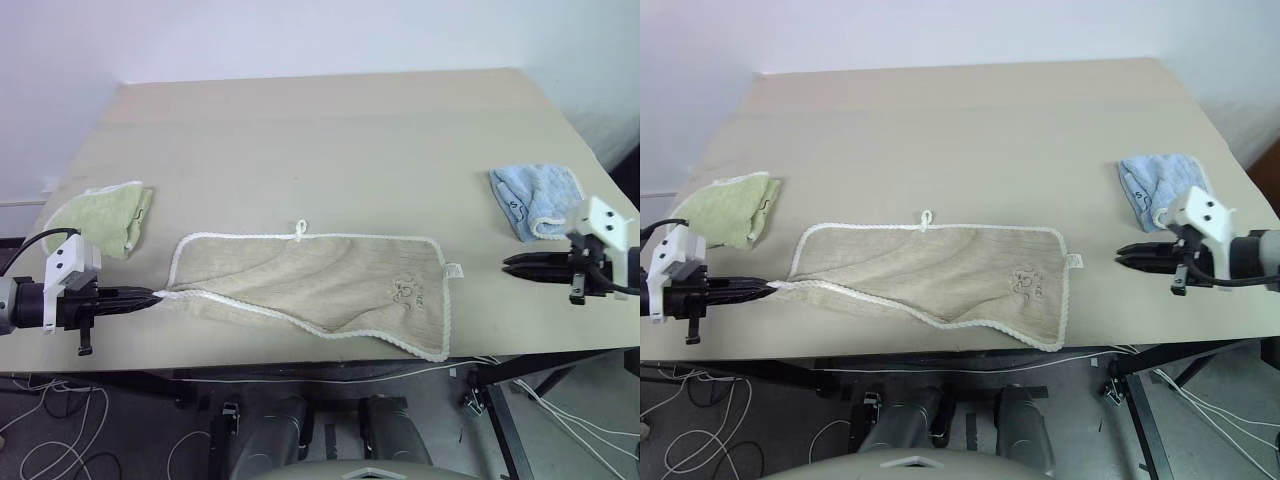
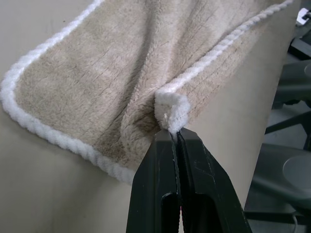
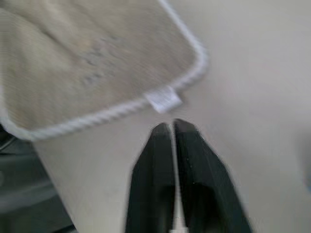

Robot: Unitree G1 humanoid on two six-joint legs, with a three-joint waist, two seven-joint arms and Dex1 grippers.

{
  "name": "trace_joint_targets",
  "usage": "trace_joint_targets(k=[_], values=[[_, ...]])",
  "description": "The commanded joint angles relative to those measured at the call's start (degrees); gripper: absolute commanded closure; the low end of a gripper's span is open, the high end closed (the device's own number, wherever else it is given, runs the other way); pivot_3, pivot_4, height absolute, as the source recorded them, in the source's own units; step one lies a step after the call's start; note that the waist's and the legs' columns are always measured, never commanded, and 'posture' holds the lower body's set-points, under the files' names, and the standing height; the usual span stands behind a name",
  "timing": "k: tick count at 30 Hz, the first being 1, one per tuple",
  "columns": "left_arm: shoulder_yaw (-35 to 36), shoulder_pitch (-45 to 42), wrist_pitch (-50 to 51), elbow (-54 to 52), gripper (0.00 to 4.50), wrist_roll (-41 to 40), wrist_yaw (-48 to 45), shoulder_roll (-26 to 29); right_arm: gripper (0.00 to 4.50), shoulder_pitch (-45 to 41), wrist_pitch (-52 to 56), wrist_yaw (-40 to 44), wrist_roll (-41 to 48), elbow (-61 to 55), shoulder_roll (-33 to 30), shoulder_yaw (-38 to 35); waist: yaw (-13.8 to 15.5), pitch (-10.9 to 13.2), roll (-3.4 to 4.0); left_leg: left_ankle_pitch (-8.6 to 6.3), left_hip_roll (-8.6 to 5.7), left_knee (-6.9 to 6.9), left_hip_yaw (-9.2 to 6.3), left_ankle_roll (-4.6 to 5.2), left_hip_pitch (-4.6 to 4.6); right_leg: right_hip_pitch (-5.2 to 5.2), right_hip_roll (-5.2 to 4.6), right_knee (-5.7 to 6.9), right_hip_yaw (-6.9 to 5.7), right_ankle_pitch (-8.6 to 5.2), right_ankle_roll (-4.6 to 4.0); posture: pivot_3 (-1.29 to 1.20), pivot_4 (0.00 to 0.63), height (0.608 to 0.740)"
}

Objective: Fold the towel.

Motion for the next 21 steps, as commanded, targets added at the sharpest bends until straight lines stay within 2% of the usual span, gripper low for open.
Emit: trace_joint_targets(k=[1,9,21], values=[[1.8,0.8,1.2,-2.9,4.5,-1.4,0.6,-0.2,2.69,0.4,0.2,2.7,2.3,-5.9,-0.6,1.2,0.0,0.0,0.0,0.0,0.0,0.0,0.0,0.0,0.0,0.0,0.0,0.0,0.0,0.0,0.0,0.0,0.15,0.74],[2.6,4.3,1.8,-5.8,4.5,-1.6,2.1,-1.9,0.02,2.0,1.8,5.8,4.9,-14.7,-2.3,3.3,-0.1,0.0,-0.01,-0.01,0.01,0.02,0.02,0.01,0.0,0.02,0.0,0.0,0.01,-0.01,-0.02,0.0,0.15,0.74],[-0.2,0.1,0.2,-4.0,4.5,-0.6,3.7,-4.3,0.02,3.5,-14.9,4.0,-8.6,-14.5,1.9,16.5,0.0,0.0,-0.05,-0.01,0.02,0.08,0.04,0.02,0.01,0.07,-0.01,-0.05,-0.01,-0.01,-0.02,0.0,0.15,0.74]])
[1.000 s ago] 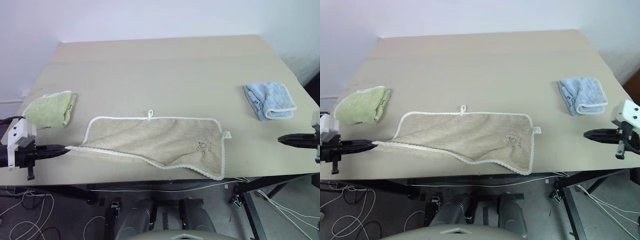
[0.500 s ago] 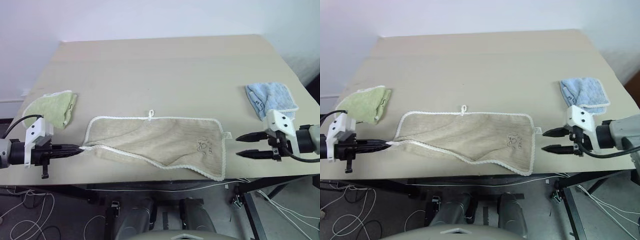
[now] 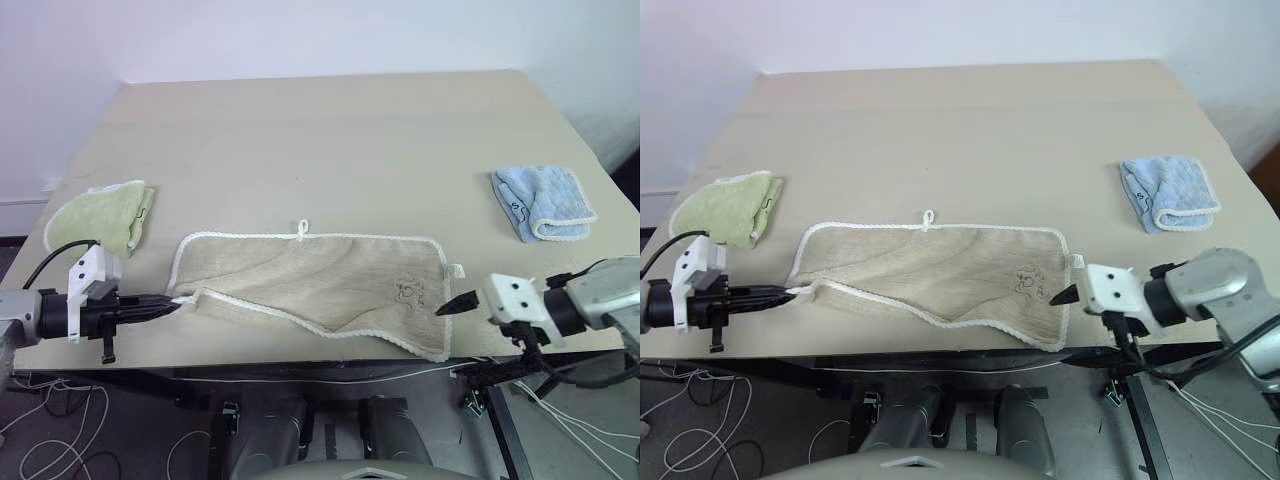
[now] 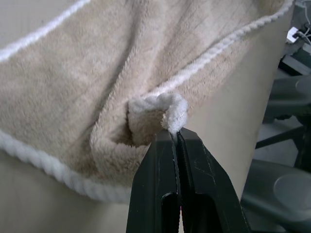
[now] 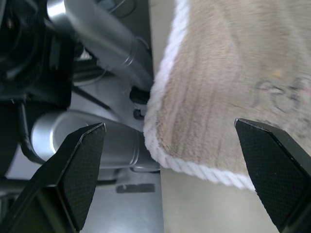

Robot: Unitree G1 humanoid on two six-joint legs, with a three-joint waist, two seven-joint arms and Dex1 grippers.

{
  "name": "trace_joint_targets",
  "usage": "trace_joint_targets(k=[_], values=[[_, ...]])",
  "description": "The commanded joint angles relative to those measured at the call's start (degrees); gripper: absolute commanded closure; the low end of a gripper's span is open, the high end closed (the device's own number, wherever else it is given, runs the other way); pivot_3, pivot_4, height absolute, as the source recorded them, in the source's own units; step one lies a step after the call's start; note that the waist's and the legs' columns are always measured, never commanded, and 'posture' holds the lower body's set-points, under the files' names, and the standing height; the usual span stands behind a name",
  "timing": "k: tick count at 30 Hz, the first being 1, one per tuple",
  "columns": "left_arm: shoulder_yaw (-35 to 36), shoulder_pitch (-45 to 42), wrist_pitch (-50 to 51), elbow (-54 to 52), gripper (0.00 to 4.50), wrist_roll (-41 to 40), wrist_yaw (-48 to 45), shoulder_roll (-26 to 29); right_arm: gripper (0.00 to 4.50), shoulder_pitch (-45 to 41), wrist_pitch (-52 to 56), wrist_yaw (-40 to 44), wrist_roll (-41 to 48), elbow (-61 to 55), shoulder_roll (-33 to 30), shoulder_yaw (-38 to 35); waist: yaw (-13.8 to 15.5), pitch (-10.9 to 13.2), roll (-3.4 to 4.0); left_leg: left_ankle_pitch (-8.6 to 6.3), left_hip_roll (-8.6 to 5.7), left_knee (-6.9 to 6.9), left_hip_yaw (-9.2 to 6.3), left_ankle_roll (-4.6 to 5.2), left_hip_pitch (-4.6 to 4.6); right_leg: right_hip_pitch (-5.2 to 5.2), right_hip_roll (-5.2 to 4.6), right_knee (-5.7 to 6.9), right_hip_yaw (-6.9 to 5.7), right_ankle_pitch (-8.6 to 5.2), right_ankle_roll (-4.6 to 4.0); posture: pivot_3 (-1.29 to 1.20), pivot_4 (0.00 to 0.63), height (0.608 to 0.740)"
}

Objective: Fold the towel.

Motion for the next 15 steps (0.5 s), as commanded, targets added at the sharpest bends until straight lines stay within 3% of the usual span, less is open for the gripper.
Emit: trace_joint_targets(k=[1,15], values=[[0.2,-1.7,-1.7,1.3,4.5,0.5,-0.1,0.1,0.02,-0.1,-5.0,-1.3,-3.6,0.9,1.6,1.9,0.0,0.0,0.0,0.0,0.0,-0.01,0.0,0.0,0.01,0.0,0.0,0.0,0.0,0.0,0.01,0.0,0.15,0.74],[-0.3,-2.2,-6.4,5.7,4.5,1.9,-1.2,-0.9,0.02,0.3,-5.9,-7.2,-6.7,3.9,8.0,4.8,0.0,0.0,-0.02,0.0,0.0,0.01,-0.01,0.0,0.04,0.02,0.03,0.04,0.0,0.06,0.1,0.0,0.15,0.74]])
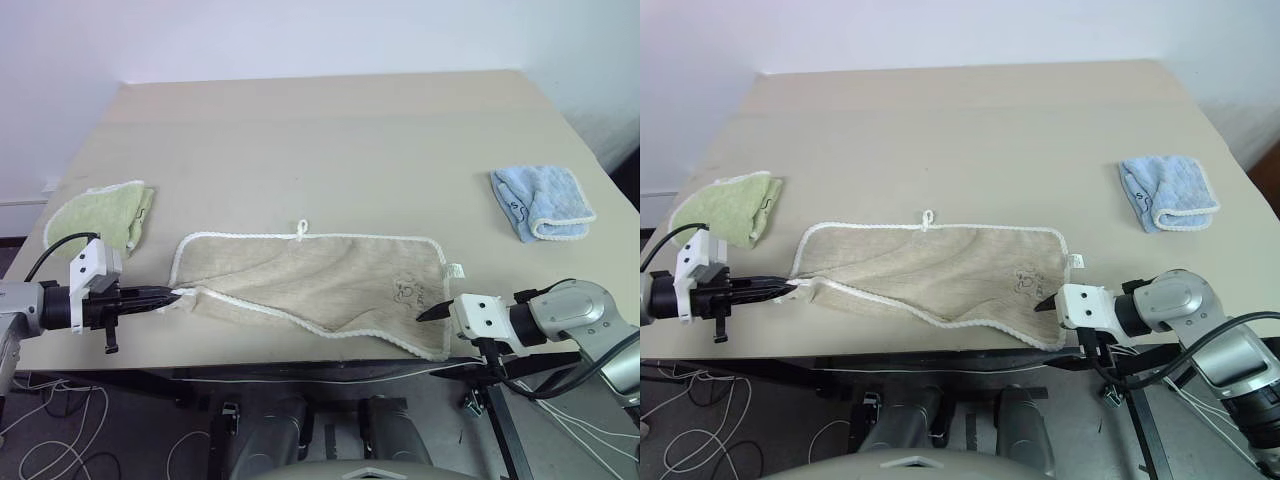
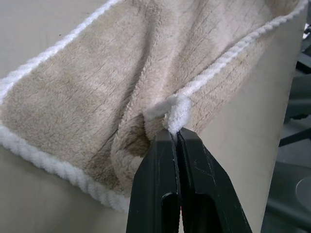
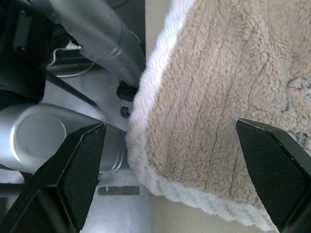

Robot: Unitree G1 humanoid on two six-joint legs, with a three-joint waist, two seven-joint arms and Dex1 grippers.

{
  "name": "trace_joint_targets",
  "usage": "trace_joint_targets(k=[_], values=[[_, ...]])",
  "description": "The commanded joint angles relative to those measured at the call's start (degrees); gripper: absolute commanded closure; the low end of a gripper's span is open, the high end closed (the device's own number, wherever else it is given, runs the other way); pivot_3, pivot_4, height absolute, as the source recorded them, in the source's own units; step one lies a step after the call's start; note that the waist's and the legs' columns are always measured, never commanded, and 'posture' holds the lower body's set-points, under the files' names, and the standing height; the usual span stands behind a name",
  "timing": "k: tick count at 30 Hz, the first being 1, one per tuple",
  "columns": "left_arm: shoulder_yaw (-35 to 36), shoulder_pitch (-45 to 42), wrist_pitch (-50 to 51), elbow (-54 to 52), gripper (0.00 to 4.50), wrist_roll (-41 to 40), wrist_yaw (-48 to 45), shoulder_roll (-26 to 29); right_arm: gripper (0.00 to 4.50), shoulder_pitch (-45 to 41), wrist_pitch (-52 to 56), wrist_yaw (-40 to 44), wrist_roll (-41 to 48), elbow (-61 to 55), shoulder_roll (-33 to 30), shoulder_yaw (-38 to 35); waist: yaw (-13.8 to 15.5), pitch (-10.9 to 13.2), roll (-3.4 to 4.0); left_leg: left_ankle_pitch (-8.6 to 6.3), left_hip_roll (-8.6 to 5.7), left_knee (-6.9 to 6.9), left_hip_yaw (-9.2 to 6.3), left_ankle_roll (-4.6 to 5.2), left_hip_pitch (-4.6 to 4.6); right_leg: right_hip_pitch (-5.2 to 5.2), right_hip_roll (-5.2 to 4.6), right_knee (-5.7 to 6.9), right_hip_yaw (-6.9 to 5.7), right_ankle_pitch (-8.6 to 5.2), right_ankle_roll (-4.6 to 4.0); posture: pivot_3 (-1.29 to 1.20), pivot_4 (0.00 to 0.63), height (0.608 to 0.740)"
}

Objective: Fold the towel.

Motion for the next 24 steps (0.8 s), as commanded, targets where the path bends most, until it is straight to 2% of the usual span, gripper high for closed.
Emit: trace_joint_targets(k=[1,3,15,19,24], values=[[0.9,0.1,-2.1,0.9,4.5,0.0,-0.8,-0.1,0.2,0.6,0.9,-0.7,0.6,-1.4,0.4,-0.3,0.0,0.0,0.0,0.0,0.0,0.0,0.0,0.0,0.0,0.0,0.0,0.0,0.0,0.0,0.0,0.0,0.15,0.74],[0.8,0.2,-2.8,1.5,4.5,0.2,-1.1,-0.1,0.59,0.7,2.1,-0.6,1.8,-2.3,0.3,-1.1,0.0,0.0,0.0,0.0,0.0,0.0,0.0,0.0,0.0,0.01,0.0,-0.01,0.0,0.0,0.0,0.0,0.15,0.74],[-0.2,-0.2,-7.6,6.7,4.5,1.8,-3.1,-0.9,4.49,1.9,8.2,0.1,4.3,-3.3,-2.3,-3.7,0.0,0.0,-0.01,0.0,0.0,0.0,0.0,0.0,0.01,0.02,0.0,0.0,0.0,-0.01,-0.02,0.0,0.15,0.74],[-0.8,-0.8,-8.8,8.1,4.5,2.0,-3.4,-1.0,4.49,2.7,7.5,0.2,2.8,-2.6,-2.8,-3.1,0.0,0.0,-0.01,0.0,0.0,0.02,0.0,0.0,0.01,0.02,-0.01,0.0,0.0,-0.01,-0.01,0.0,0.15,0.74],[-0.8,-1.0,-9.5,9.2,4.5,2.0,-4.0,-0.8,4.49,2.1,10.6,0.7,7.0,-3.2,-2.9,-6.6,0.0,0.0,-0.01,0.0,0.0,0.01,0.0,0.0,0.01,0.02,0.0,0.0,0.0,-0.01,-0.01,0.0,0.15,0.74]])
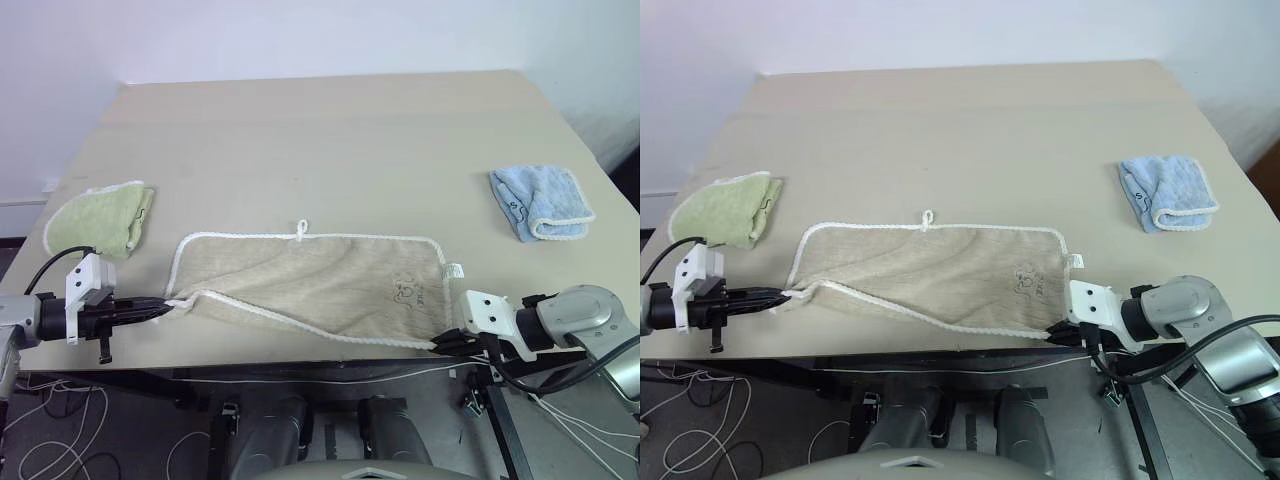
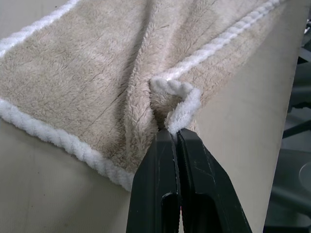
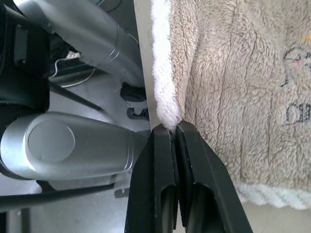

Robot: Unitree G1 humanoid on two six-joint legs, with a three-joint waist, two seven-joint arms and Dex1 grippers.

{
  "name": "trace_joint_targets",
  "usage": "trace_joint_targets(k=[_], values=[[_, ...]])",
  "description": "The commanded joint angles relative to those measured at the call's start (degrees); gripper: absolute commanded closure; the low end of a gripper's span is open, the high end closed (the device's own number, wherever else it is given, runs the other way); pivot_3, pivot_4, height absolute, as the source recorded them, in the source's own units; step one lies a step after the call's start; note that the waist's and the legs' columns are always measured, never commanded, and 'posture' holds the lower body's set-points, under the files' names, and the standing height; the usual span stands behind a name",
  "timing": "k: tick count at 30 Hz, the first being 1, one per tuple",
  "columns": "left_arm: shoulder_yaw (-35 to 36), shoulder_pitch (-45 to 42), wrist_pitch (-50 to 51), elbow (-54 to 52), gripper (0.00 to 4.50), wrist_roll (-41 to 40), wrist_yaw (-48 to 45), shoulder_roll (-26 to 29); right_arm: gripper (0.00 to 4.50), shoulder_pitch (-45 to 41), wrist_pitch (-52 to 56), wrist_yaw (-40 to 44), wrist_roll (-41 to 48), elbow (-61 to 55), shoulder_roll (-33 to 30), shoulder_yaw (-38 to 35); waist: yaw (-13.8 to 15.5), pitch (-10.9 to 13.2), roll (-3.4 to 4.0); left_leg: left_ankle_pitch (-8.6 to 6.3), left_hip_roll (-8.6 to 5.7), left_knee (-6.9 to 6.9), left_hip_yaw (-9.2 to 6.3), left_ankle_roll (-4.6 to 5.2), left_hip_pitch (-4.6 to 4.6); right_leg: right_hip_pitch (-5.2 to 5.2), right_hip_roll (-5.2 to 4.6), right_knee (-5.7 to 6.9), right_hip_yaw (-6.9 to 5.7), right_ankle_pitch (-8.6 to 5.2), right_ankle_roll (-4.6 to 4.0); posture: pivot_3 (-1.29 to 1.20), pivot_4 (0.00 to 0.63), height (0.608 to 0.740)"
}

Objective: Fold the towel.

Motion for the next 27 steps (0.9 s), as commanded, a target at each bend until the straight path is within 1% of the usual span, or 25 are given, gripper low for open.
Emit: trace_joint_targets(k=[1,7,10,13,18,21,27], values=[[0.5,-0.9,-1.2,0.6,4.5,0.1,-0.7,0.4,4.49,-0.8,2.5,0.7,4.5,-1.0,-1.0,-4.6,0.0,0.0,0.0,0.0,0.0,0.0,0.0,0.0,0.0,0.0,0.0,0.0,0.0,-0.01,-0.01,0.0,0.15,0.74],[0.9,-0.1,-0.2,0.2,4.5,-0.4,-2.2,1.4,4.49,-2.3,7.6,2.5,11.5,-0.5,-2.2,-11.3,0.0,0.0,0.0,0.0,0.0,-0.01,0.0,0.0,0.0,0.0,0.0,0.0,0.0,0.0,0.0,0.0,0.15,0.74],[0.9,0.4,0.3,-0.1,4.5,-0.3,-2.9,2.0,4.49,-4.1,10.0,2.4,13.6,1.3,-3.1,-13.9,0.0,0.0,0.0,0.0,0.0,-0.01,0.0,0.0,0.0,0.0,0.0,-0.01,0.0,0.0,0.0,0.0,0.15,0.74],[0.6,0.3,0.5,-0.4,4.5,-0.1,-3.6,2.2,4.49,-7.1,9.5,1.8,13.0,4.4,-3.2,-14.2,-0.1,0.0,0.0,0.0,0.0,0.0,0.0,0.0,0.0,0.0,0.0,0.0,0.01,-0.04,-0.07,0.0,0.15,0.74],[0.5,-2.4,2.0,-0.8,4.5,-1.0,-2.9,1.9,4.49,-14.1,9.0,-0.1,12.3,8.7,-1.8,-13.0,-0.1,0.0,0.01,0.0,0.0,-0.01,0.01,0.0,-0.01,-0.01,-0.01,0.0,0.01,-0.03,-0.07,0.0,0.15,0.74],[1.8,-0.9,4.2,-2.3,4.5,-2.0,-3.4,2.9,4.49,-13.7,10.5,0.4,13.6,7.5,-2.4,-13.5,-0.1,0.0,0.01,0.0,0.0,-0.04,0.01,0.01,-0.01,-0.03,-0.01,-0.02,0.0,0.01,0.02,0.0,0.15,0.74],[5.4,5.7,7.6,-7.3,4.5,-4.2,-4.0,4.2,4.49,-8.2,13.4,2.2,16.1,2.8,-4.7,-16.6,-0.1,0.0,0.04,-0.04,0.0,-0.09,0.01,0.06,-0.08,-0.12,0.0,-0.02,0.01,0.07,0.13,0.0,0.15,0.74]])
